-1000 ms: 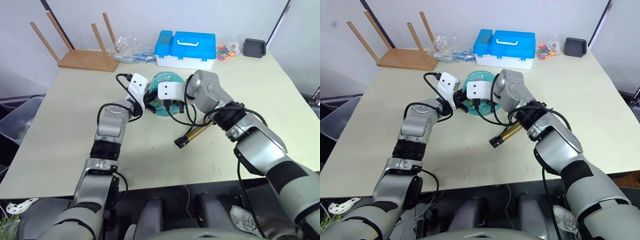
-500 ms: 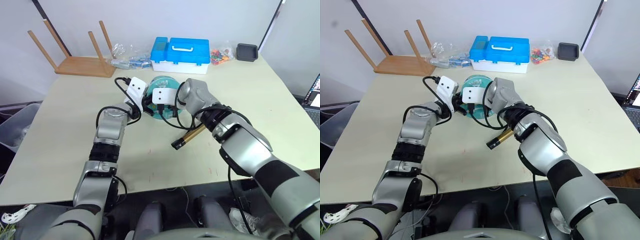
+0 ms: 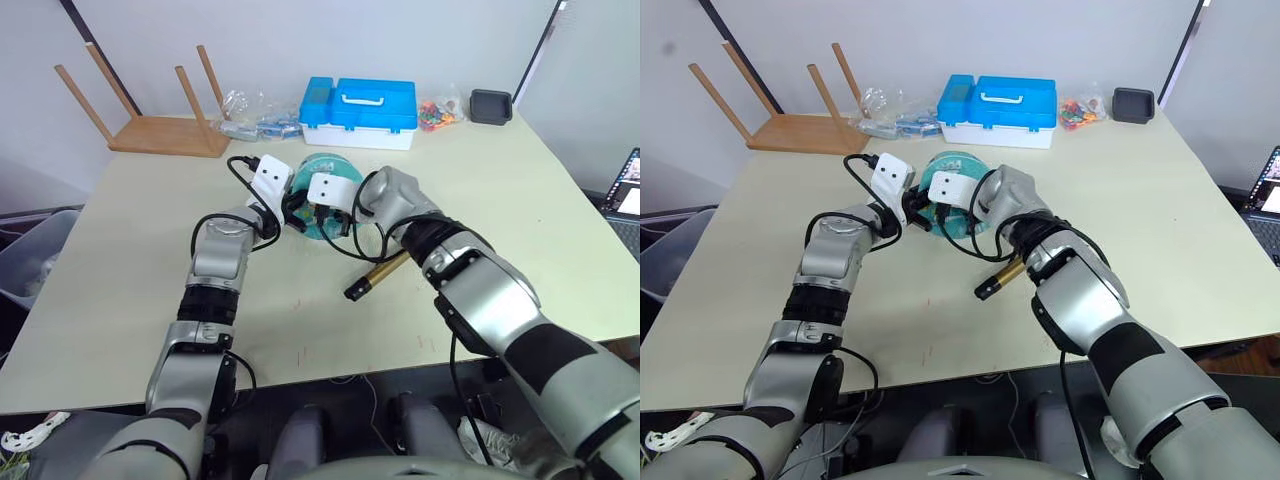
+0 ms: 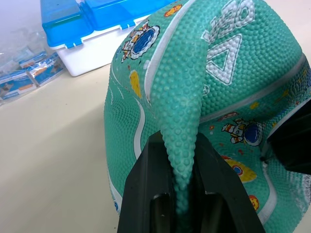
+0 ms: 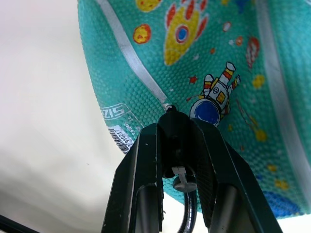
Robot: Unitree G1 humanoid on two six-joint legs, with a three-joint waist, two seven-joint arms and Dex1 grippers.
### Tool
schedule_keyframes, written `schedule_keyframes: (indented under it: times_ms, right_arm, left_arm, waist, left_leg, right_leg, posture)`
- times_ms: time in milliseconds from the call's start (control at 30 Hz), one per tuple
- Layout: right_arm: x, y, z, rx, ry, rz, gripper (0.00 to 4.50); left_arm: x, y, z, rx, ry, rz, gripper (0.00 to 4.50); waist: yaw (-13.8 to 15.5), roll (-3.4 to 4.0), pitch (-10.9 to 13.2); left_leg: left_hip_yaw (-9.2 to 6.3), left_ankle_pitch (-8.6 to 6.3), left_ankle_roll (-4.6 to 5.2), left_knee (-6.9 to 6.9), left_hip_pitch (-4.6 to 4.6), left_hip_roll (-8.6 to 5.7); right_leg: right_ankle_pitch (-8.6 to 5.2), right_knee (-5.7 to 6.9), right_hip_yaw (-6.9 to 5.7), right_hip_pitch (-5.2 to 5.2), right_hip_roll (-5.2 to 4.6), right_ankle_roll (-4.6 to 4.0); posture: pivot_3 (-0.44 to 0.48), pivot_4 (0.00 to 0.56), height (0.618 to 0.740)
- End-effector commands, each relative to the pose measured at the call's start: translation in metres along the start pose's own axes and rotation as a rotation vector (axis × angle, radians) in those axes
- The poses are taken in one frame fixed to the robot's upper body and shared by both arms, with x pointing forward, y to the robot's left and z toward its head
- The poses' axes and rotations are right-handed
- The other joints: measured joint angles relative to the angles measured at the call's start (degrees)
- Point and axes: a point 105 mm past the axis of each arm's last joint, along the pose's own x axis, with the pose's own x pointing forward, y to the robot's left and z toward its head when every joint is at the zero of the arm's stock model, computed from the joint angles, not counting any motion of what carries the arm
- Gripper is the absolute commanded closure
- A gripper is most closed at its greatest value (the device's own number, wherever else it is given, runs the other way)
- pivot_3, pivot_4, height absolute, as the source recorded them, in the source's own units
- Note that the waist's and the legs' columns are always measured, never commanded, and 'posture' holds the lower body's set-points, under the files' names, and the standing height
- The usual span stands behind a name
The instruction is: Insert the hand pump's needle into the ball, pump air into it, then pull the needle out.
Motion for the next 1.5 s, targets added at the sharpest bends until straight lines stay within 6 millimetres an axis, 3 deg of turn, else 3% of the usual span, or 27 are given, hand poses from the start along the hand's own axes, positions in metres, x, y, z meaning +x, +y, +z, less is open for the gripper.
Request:
schedule_keyframes:
  times_ms: [33, 167, 367, 467, 567, 667, 767, 933, 1300, 1367, 1400, 1433, 1500]
  right_arm:
    - [-0.005, 0.008, 0.031, 0.015, -0.124, 0.061, 4.18]
    - [-0.006, 0.009, 0.026, 0.054, -0.111, 0.078, 4.18]
    - [-0.017, -0.011, 0.022, 0.074, -0.133, 0.005, 1.44]
    - [-0.032, -0.023, 0.017, 0.114, -0.155, -0.005, 1.44]
    - [-0.059, -0.027, 0.011, 0.167, -0.204, 0.023, 1.44]
    - [-0.082, -0.024, 0.002, 0.218, -0.255, 0.028, 1.44]
    - [-0.091, -0.018, -0.002, 0.285, -0.299, 0.034, 1.44]
    - [-0.085, -0.015, -0.008, 0.333, -0.343, 0.047, 1.44]
    - [-0.053, -0.021, -0.009, 0.253, -0.32, 0.002, 1.44]
    - [-0.053, -0.021, -0.004, 0.245, -0.333, 0.012, 1.96]
    - [-0.053, -0.021, -0.001, 0.239, -0.341, 0.014, 2.52]
    - [-0.053, -0.021, 0.001, 0.236, -0.346, 0.016, 2.8]
    - [-0.053, -0.021, 0.002, 0.232, -0.348, 0.017, 2.8]
  left_arm:
    - [0.008, -0.011, 0.001, 0.011, 0.002, -0.055, 4.5]
    - [0.01, -0.009, 0.002, 0.022, 0.0, -0.056, 4.5]
    - [0.011, -0.008, 0.002, 0.034, -0.001, -0.06, 4.5]
    - [0.011, -0.007, 0.003, 0.038, -0.001, -0.06, 4.5]
    - [0.011, -0.004, 0.004, 0.041, -0.002, -0.057, 4.5]
    - [0.011, -0.003, 0.005, 0.04, -0.005, -0.057, 4.5]
    - [0.011, -0.002, 0.005, 0.038, -0.006, -0.06, 4.5]
    - [0.011, -0.003, 0.005, 0.035, -0.009, -0.072, 4.5]
    - [0.011, -0.004, 0.007, 0.043, -0.014, -0.09, 4.5]
    - [0.01, -0.004, 0.007, 0.044, -0.013, -0.089, 4.5]
    - [0.01, -0.004, 0.007, 0.045, -0.012, -0.089, 4.5]
    - [0.009, -0.003, 0.007, 0.046, -0.011, -0.088, 4.5]
    - [0.008, -0.002, 0.007, 0.045, -0.01, -0.087, 4.5]
  waist:
    - [0.05, 0.07, 0.05]
    - [0.32, 0.09, 0.07]
    - [1.6, 0.31, 0.36]
    - [2.03, 0.33, 0.38]
    - [2.68, 0.35, 0.39]
    - [2.9, 0.37, 0.41]
    - [2.75, 0.5, 0.49]
    - [2.74, 0.5, 0.53]
    - [2.8, 0.46, 0.64]
    - [2.79, 0.48, 0.68]
    - [2.79, 0.48, 0.69]
    - [2.8, 0.48, 0.71]
    - [2.79, 0.48, 0.71]
  left_leg:
    - [-0.01, 0.0, 0.0, 0.0, -0.05, -0.02]
    - [-0.02, 0.0, 0.0, 0.0, -0.11, -0.04]
    - [-0.02, 0.0, 0.0, 0.01, -0.18, -0.08]
    - [-0.12, 0.02, -0.02, 0.11, -0.56, -0.08]
    - [-0.18, 0.05, -0.06, 0.18, -0.94, -0.11]
    - [-0.19, 0.04, -0.05, 0.18, -1.02, -0.22]
    - [-0.21, 0.05, -0.05, 0.17, -0.99, -0.21]
    - [-0.21, 0.12, -0.11, 0.22, -0.89, -0.15]
    - [-0.15, 0.13, -0.12, 0.22, -0.92, -0.14]
    - [-0.16, 0.13, -0.12, 0.22, -0.92, -0.14]
    - [-0.16, 0.13, -0.12, 0.22, -0.92, -0.14]
    - [-0.17, 0.13, -0.12, 0.22, -0.92, -0.14]
    - [-0.19, 0.13, -0.12, 0.21, -0.93, -0.14]
  right_leg:
    - [0.0, -0.01, -0.01, -0.03, -0.01, 0.0]
    - [0.0, -0.03, -0.02, -0.09, -0.03, 0.0]
    - [0.0, -0.03, -0.06, -0.13, -0.08, 0.01]
    - [0.01, -0.07, -0.19, -0.38, -0.14, 0.02]
    - [0.03, -0.15, -0.32, -0.6, -0.27, 0.06]
    - [0.03, -0.22, -0.4, -0.61, -0.27, 0.07]
    - [0.03, -0.17, -0.43, -0.63, -0.22, 0.06]
    - [0.08, -0.05, -0.45, -0.6, -0.06, -0.02]
    - [0.08, -0.14, -0.47, -0.56, -0.08, -0.02]
    - [0.08, -0.14, -0.5, -0.56, -0.07, -0.02]
    - [0.07, -0.14, -0.5, -0.56, -0.07, -0.02]
    - [0.07, -0.14, -0.5, -0.56, -0.07, -0.02]
    - [0.07, -0.14, -0.5, -0.56, -0.07, -0.02]
  posture:
    - [0.0, 0.15, 0.74]
    - [0.0, 0.15, 0.74]
    - [0.0, 0.15, 0.74]
    - [0.0, 0.15, 0.74]
    - [0.0, 0.15, 0.74]
    - [0.0, 0.15, 0.74]
    - [0.0, 0.15, 0.74]
    - [0.0, 0.15, 0.74]
    - [0.0, 0.15, 0.74]
    - [0.0, 0.15, 0.74]
    - [0.0, 0.15, 0.74]
    - [0.0, 0.15, 0.74]
    - [0.0, 0.15, 0.74]
